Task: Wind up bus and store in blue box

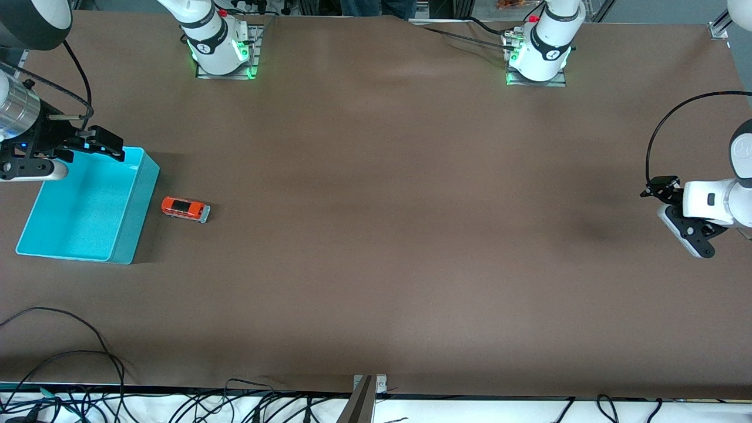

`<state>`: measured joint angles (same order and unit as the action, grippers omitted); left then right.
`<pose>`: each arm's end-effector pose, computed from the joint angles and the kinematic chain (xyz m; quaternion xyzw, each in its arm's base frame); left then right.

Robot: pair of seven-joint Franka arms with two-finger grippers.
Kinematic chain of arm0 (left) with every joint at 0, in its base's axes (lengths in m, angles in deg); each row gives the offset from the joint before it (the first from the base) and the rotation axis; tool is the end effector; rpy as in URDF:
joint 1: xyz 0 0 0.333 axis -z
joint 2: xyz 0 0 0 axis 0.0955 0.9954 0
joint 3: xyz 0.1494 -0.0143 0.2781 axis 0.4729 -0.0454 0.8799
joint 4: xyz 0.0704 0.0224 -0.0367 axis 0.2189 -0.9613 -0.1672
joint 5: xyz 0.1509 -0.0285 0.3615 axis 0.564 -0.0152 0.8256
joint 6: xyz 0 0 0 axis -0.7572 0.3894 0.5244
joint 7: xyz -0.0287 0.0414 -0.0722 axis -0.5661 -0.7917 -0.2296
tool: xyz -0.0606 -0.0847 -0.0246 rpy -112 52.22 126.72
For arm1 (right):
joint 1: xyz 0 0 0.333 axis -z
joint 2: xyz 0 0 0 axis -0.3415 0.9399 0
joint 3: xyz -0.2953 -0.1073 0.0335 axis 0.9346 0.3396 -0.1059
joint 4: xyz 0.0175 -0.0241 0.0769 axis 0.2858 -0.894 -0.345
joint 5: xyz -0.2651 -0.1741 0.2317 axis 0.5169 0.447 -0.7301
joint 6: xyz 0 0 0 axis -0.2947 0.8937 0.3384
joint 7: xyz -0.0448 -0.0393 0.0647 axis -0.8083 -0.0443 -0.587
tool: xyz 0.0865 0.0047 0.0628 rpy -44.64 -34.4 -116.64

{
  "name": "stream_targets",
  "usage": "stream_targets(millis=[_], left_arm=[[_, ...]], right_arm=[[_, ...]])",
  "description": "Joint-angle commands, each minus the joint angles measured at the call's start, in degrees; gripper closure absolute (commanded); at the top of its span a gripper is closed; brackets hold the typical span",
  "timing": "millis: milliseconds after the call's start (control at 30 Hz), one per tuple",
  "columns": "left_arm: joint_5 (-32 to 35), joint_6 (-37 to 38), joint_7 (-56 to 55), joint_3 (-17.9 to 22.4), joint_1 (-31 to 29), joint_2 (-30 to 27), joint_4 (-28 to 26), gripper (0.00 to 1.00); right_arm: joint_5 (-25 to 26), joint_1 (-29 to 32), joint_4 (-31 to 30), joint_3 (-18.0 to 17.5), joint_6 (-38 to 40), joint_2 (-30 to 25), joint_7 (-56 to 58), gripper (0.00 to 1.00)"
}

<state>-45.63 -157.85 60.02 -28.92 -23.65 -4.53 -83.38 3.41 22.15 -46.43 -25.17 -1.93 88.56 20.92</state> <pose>0.6303 0.1298 0.3862 0.9039 -0.4053 -0.1224 0.0611 0.5775 0.0202 0.5725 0.9988 0.0240 -0.0363 0.0216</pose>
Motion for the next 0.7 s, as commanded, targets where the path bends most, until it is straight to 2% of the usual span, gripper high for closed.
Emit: stream_targets(millis=[0, 100, 567, 667], left_arm=[[-2.93, 1.22, -2.07, -0.04, -1.08, 0.59, 1.99, 0.00], [-6.71, 1.22, -2.51, -0.21, -1.00, 0.33, 2.42, 0.00], [-6.54, 1.49, -10.42, -2.15, 0.67, -1.86, 3.30, 0.00], [-5.93, 1.49, -12.35, -1.18, 4.17, -4.23, 2.25, 0.00]], right_arm=[[-0.32, 0.10, 1.11, -0.05, 1.06, 0.28, -0.60, 0.00], [-0.40, 0.10, 1.11, 0.04, 1.15, 0.28, -0.60, 0.00], [-0.66, 0.10, 1.11, 0.04, 1.24, 0.20, -0.60, 0.00], [-0.75, 0.46, 0.84, 0.13, 1.24, 0.20, -1.12, 0.00]])
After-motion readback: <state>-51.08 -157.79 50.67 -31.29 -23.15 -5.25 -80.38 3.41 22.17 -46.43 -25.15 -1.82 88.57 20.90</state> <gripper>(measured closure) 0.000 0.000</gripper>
